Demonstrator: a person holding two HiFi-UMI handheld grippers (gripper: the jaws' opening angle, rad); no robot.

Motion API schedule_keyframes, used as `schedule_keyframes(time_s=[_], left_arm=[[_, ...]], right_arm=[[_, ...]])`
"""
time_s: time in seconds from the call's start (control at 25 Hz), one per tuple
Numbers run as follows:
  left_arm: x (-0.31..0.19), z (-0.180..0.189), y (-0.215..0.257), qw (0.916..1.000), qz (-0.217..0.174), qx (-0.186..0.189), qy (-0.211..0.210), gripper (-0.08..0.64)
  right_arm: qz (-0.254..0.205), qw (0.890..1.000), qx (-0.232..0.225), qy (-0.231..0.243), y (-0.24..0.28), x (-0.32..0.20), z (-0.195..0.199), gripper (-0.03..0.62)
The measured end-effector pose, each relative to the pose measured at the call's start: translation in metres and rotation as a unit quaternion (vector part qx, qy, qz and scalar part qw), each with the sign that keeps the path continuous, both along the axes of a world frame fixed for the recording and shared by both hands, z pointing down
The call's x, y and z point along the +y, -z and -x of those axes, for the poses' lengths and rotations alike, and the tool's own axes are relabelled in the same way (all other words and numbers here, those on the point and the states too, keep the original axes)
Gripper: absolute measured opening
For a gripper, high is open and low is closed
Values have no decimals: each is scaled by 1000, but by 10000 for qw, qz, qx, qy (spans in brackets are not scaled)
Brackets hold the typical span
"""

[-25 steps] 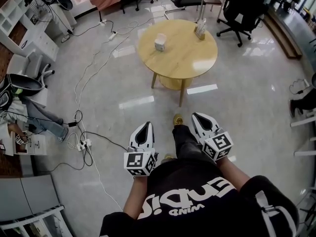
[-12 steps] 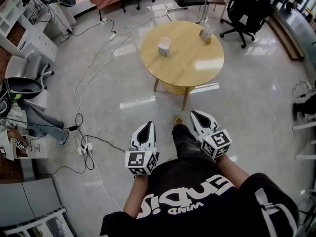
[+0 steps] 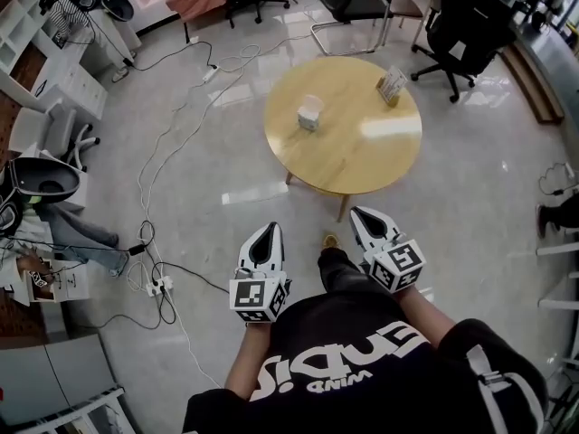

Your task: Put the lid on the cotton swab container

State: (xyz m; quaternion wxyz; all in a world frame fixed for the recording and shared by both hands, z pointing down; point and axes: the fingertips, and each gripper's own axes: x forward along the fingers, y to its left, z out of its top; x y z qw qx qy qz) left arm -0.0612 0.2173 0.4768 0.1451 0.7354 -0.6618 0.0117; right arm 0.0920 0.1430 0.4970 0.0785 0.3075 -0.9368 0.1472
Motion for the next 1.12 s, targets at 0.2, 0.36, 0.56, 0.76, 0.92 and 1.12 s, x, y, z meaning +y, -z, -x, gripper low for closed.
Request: schedule_keyframes(time_s=[0.2,0.36,0.56,0.76,0.92,1.12], left_arm=[[-58,19,9,9999,-29,34,90,11],[-110,23,11,9999,-17,72,119,11],[-170,24,15,9999,-30,56,147,11],[-211,22,15,9997,-19,38,238,11],[-221,26,14,9995,46,64,307,11],[-229,34,8,9994,108,70,312,11]], right_arm=[[-63,9999,-46,136,13,-58,19,3],[-118,9997,-2,233,17,-109,26,3],[-81,9995,-14,303,19,-165,25,3],[-29,9987,-13,505,12,-199,25,3],[30,9985,-22,546,9,-215,32,3],[26,9985,2,547,3,-227,40,3]])
